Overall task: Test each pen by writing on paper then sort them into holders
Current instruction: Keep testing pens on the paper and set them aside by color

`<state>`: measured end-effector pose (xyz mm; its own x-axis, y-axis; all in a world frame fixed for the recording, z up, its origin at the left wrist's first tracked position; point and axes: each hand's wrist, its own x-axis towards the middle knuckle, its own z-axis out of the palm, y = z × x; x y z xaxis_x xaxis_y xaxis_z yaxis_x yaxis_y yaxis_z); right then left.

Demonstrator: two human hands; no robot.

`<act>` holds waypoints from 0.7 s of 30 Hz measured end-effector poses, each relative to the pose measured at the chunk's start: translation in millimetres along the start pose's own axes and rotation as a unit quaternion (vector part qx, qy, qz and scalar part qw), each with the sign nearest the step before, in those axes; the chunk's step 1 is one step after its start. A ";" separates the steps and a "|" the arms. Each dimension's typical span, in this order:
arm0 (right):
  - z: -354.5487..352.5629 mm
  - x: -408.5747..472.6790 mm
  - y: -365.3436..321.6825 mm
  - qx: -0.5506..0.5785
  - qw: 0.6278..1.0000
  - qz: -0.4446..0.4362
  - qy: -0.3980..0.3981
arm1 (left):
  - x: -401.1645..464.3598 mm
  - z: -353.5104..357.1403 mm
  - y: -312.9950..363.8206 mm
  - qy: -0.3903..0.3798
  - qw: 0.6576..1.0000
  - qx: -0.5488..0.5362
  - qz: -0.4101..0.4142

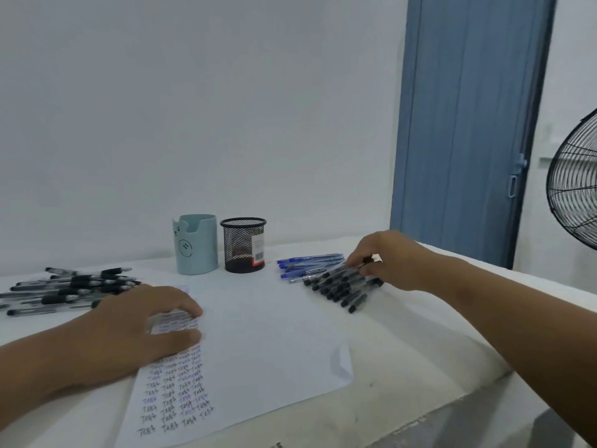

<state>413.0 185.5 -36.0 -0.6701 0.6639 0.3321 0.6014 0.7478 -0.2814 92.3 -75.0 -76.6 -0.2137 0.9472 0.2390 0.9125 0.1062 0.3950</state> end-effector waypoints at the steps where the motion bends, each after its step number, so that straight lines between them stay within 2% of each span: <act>1: 1.5 -0.8 1.1 0.005 1.000 -0.001 0.004 | 0.6 0.4 -0.3 0.001 1.000 -0.001 0.003; 5: 1.3 -1.1 -8.6 0.019 0.998 -0.035 0.041 | 2.5 0.8 -0.4 -0.001 1.000 -0.006 0.013; 9: 7.6 8.0 -47.6 -0.004 0.994 -0.102 0.035 | 3.0 -0.5 1.3 0.025 0.999 -0.036 0.011; 13: 29.7 24.2 -103.8 0.026 0.982 -0.187 0.000 | 9.5 -9.6 -4.6 0.116 0.991 -0.063 -0.011; 16: 53.2 44.2 -143.3 0.042 0.973 -0.222 -0.055 | 13.1 -26.1 -21.6 0.192 0.980 -0.048 -0.029; 18: 67.2 60.1 -162.5 0.029 0.966 -0.239 -0.094 | 10.9 -39.5 -39.6 0.199 0.978 -0.019 -0.056; 21: 80.9 79.9 -181.8 -0.002 0.957 -0.250 -0.147 | 4.3 -57.0 -69.0 0.168 0.977 0.045 -0.120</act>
<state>214.9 103.5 -31.2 -0.9675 0.1982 0.1573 0.1749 0.9731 -0.1499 8.5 -95.6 -52.2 -0.5146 0.7402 0.4327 0.8453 0.3537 0.4004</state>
